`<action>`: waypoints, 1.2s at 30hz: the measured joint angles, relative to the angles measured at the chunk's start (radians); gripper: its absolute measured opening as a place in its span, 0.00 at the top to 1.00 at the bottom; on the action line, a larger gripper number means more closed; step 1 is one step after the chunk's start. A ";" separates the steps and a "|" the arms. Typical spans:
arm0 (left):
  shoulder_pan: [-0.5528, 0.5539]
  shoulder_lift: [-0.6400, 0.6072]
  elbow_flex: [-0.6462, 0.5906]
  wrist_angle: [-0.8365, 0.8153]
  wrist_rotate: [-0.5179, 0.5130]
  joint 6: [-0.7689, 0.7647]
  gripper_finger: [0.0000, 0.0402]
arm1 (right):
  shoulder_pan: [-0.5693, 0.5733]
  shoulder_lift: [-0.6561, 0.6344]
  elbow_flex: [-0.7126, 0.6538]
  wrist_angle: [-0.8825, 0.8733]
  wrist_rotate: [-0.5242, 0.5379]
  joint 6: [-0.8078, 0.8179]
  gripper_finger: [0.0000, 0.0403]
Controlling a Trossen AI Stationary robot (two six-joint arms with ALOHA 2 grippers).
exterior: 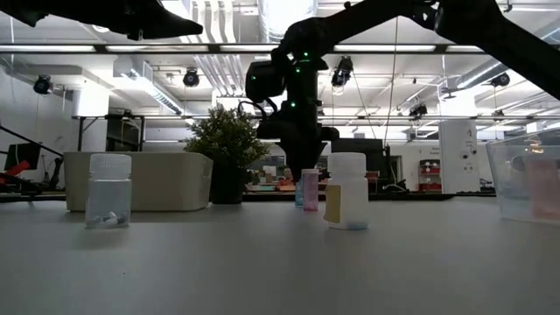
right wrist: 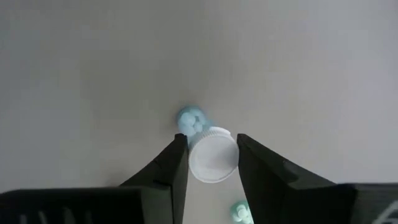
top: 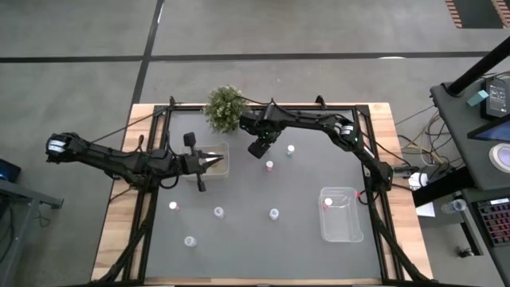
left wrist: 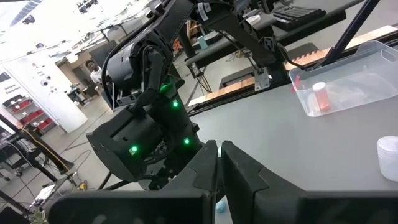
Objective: Pick and place medicine bottles into bin by pill shape (circle, oval)
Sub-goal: Put the left blue pill bottle into the transparent bin
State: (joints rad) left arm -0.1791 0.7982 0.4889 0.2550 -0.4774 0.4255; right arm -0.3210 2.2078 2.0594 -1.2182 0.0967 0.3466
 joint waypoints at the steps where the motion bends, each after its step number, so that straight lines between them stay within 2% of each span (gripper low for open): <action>1: 0.000 0.000 0.000 0.000 0.000 0.000 0.99 | 0.000 -0.001 0.000 0.000 0.000 0.000 0.72; 14: 0.000 0.000 0.000 -0.001 0.000 0.000 0.99 | 0.017 -0.032 -0.001 -0.037 0.000 -0.005 0.71; 22: 0.000 0.000 0.000 -0.001 0.000 0.000 0.99 | 0.074 -0.119 -0.002 -0.091 0.009 -0.008 0.71; 30: 0.000 0.000 0.000 0.000 0.000 0.000 0.99 | 0.186 -0.257 -0.002 -0.151 0.011 0.013 0.71; 36: 0.000 0.000 0.000 0.001 -0.001 0.000 0.99 | 0.319 -0.347 -0.002 -0.226 0.007 0.111 0.71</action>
State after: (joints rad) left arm -0.1787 0.7979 0.4885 0.2557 -0.4786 0.4259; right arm -0.0020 1.8610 2.0579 -1.4438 0.1040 0.4575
